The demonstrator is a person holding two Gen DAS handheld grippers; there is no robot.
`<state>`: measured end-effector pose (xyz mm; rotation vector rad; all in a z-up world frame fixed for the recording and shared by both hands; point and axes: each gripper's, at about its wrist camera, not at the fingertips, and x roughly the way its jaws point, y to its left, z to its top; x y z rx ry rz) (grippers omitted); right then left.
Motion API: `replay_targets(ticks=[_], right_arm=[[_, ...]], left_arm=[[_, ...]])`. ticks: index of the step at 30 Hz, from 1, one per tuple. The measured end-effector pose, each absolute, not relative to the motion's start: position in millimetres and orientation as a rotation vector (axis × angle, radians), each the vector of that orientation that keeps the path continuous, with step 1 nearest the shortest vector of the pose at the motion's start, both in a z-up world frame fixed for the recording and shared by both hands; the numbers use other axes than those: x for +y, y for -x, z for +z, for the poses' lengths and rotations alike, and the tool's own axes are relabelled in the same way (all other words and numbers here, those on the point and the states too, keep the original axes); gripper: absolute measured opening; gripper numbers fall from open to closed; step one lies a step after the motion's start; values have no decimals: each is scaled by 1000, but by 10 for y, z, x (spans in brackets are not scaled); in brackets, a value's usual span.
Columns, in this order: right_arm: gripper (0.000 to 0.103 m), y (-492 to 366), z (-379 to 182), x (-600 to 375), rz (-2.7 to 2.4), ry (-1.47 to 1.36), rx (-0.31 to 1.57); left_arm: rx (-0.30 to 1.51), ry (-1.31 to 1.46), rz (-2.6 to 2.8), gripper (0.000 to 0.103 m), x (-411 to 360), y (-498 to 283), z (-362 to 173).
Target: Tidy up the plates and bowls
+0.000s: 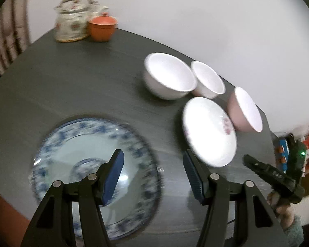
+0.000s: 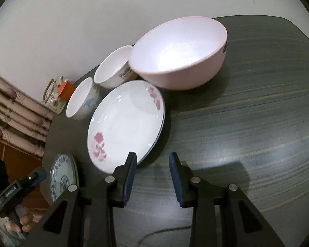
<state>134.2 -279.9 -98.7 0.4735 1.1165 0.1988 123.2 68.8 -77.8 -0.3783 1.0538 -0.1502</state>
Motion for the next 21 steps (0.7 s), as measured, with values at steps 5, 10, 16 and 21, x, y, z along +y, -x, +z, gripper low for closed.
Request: replay_targets(ticks=[5,10,16,21], right_arm=[[34,-1541,-1066,-2801,221,-486,1119],[34,-1719,-1171,-2815,243,-501,1123],[34,-1873,-1282,-2865,257,-527,1138],[33,-1924,-1326,-2869,267,-528,1143]], left_arm=[[1098,398,-200,54,425,-1534,-885],[1145,455,-228,54,264,-1819,-1051],[1207,496,-235,45,152,-2063,-1261],[1240,523,-233,36,136,-2141,-1362]])
